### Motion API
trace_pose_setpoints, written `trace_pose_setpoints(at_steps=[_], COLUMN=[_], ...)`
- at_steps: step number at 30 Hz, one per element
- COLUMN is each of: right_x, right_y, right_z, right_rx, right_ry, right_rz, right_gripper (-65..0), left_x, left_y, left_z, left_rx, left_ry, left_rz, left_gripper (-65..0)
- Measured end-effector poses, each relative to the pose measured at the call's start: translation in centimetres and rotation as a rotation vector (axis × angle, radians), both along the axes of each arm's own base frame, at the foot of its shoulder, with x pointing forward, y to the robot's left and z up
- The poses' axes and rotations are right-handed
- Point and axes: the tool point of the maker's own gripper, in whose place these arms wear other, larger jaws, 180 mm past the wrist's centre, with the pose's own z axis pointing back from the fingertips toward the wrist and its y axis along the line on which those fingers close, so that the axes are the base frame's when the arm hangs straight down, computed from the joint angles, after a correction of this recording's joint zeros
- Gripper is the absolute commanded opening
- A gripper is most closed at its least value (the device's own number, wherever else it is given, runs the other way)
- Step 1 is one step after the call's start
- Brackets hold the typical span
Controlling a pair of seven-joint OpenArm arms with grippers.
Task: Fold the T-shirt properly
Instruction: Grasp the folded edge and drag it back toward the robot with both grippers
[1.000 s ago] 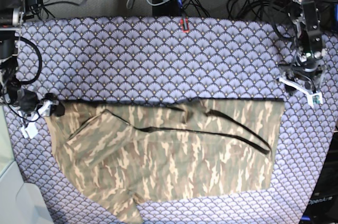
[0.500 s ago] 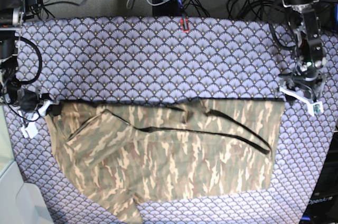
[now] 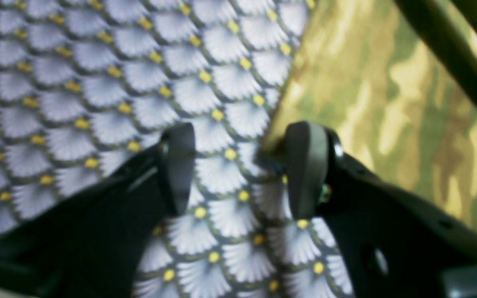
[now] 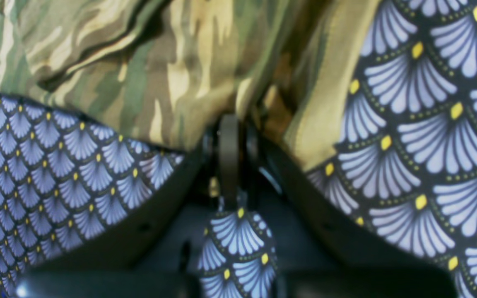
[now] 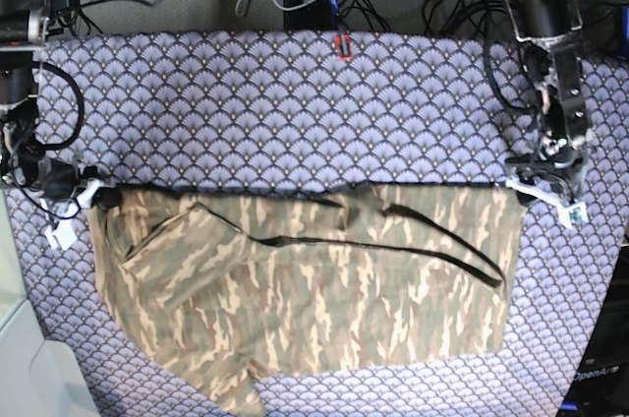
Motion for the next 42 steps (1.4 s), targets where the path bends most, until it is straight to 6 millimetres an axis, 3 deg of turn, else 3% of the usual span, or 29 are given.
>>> trace_pose_setpoints(at_steps=[7,18,20,23,24,26,30,34,40,42], right_x=[0.0,0.0,0.0,0.0,0.0,0.0,0.0,-0.4,-2.1,-3.4], right_y=[0.0,0.0,0.0,0.0,0.0,0.0,-0.1,-1.4,-3.1,-4.1], right_z=[0.0,0.0,0.0,0.0,0.0,0.0,0.1,0.3,-0.1,0.1], right_rx=[0.001,0.0,0.0,0.0,0.0,0.0,-0.003,-0.026,-0.034,-0.048], right_ry=[-0.001,0.0,0.0,0.0,0.0,-0.001,-0.001,0.0,0.021,0.022], right_rz=[-0.001,0.0,0.0,0.0,0.0,0.0,0.0,-0.009,-0.042,-0.056], right_gripper=[-65.0,-65.0,-65.0,-65.0,-65.0,-65.0,-65.0,-65.0,-65.0,-65.0], left_x=[1.4,1.4,1.4,1.4,1.5,1.5,1.1,-0.9,-2.9,-3.0], left_y=[-3.2,-2.7,-2.7,-2.8,-2.8,-2.9,-2.9,-3.0,-3.9,-3.3], left_z=[-2.0,-2.5,-2.5,-2.5,-2.5,-2.4,-2.6,-2.2,-0.7,0.2], left_rx=[0.023,0.022,0.022,0.018,0.018,0.016,0.018,0.045,0.057,0.058], left_ry=[-0.027,-0.046,-0.046,-0.047,-0.047,-0.046,-0.042,-0.038,0.009,0.005], left_rz=[-0.105,-0.089,-0.09,-0.093,-0.096,-0.096,-0.098,-0.114,-0.148,-0.134], left_gripper=[-31.2,-31.8,-37.3,-62.4,-65.0,-61.7,-64.3,-64.2,-64.2,-64.2])
